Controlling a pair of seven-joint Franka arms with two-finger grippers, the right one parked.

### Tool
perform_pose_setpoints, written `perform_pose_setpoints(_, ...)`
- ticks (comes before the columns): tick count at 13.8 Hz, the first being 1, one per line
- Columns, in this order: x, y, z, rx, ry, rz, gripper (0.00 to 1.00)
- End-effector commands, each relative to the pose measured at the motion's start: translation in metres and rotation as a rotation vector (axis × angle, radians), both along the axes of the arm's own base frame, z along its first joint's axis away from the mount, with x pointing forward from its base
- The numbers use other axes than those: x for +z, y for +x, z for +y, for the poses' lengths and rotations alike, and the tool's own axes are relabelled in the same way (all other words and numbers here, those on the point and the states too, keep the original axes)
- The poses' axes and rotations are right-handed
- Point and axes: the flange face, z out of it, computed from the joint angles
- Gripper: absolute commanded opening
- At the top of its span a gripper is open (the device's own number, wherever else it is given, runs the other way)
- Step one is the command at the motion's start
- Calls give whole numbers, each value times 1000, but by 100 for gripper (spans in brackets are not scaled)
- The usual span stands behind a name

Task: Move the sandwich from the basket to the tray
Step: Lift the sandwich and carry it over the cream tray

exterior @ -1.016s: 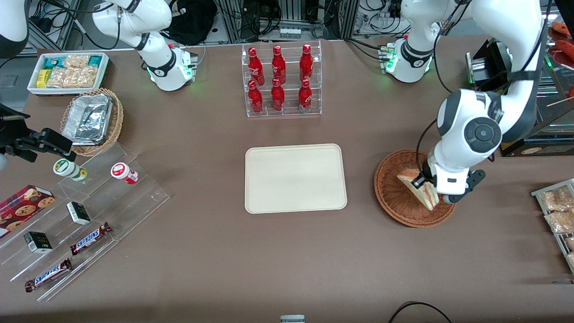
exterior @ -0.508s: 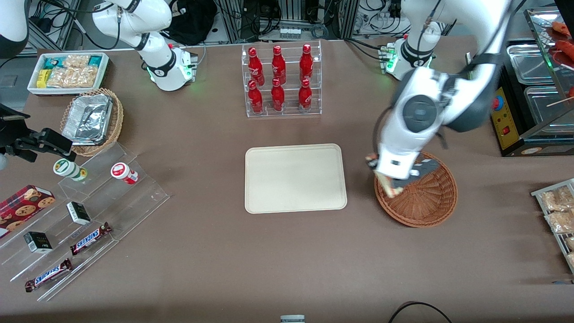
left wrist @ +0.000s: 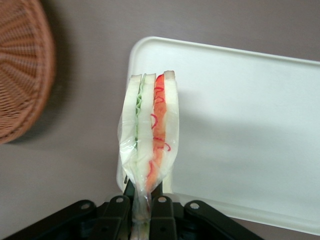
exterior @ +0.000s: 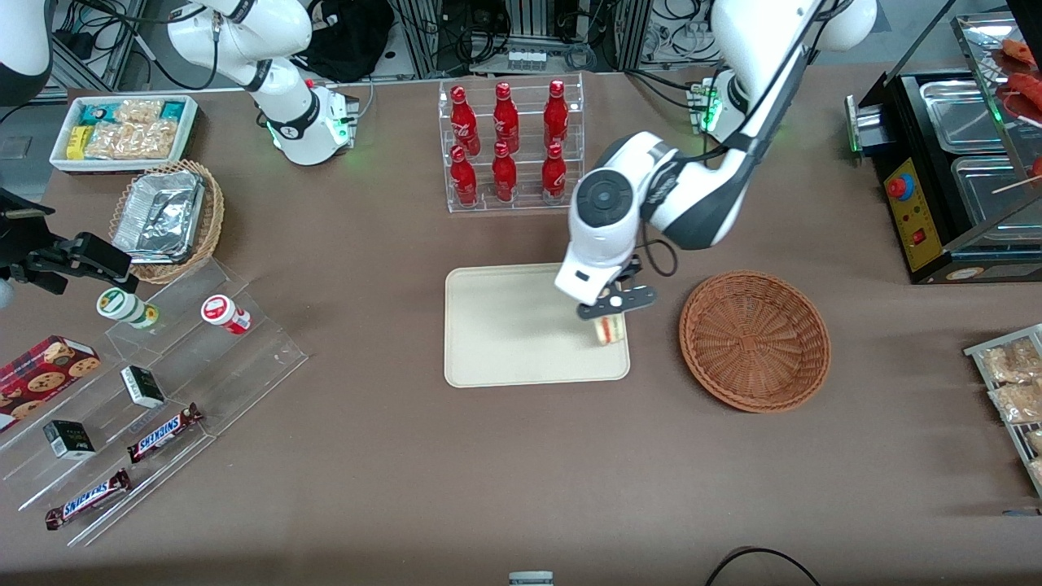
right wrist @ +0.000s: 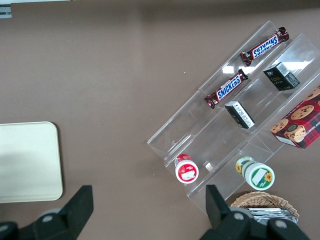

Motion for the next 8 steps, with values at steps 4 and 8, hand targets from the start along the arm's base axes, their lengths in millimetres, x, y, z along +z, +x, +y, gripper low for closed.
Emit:
perform_pose_setpoints(4,-44,-5,-62,-73,-63,-53,13)
perform_pose_setpoints(8,-82,-15,-83,-112,-107,-74,13)
